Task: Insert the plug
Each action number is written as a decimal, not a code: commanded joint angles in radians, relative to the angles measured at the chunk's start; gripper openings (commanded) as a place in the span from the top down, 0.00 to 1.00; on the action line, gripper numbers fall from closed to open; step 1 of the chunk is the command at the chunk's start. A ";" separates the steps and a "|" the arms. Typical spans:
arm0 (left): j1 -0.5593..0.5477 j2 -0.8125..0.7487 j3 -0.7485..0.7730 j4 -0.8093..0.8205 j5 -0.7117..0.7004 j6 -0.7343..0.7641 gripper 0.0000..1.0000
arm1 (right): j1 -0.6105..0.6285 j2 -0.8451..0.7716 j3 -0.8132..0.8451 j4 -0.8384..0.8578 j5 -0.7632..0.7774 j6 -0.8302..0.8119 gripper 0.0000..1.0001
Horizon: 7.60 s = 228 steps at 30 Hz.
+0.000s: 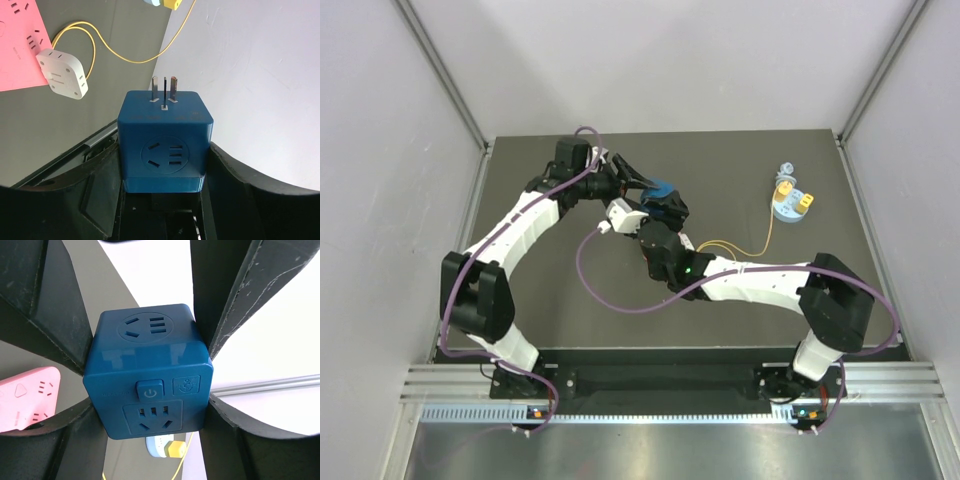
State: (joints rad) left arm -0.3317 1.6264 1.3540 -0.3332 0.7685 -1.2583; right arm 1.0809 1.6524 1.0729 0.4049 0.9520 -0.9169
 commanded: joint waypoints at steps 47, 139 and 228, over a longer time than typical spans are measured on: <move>0.120 -0.063 -0.147 -0.159 -0.262 0.626 0.33 | -0.524 -0.025 0.189 -0.778 -0.846 0.779 1.00; 0.014 0.167 0.030 -0.217 -0.693 0.746 1.00 | -0.558 0.127 0.312 -0.716 -1.206 0.862 1.00; 0.177 -0.097 -0.345 -0.072 -0.189 0.833 0.19 | -0.401 0.173 0.412 -1.210 -1.073 0.911 1.00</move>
State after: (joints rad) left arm -0.1596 1.5509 1.0058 -0.4221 0.5804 -0.4450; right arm 0.6640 1.8427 1.4891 -0.8665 -0.1246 -0.0189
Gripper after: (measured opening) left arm 0.808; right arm 0.614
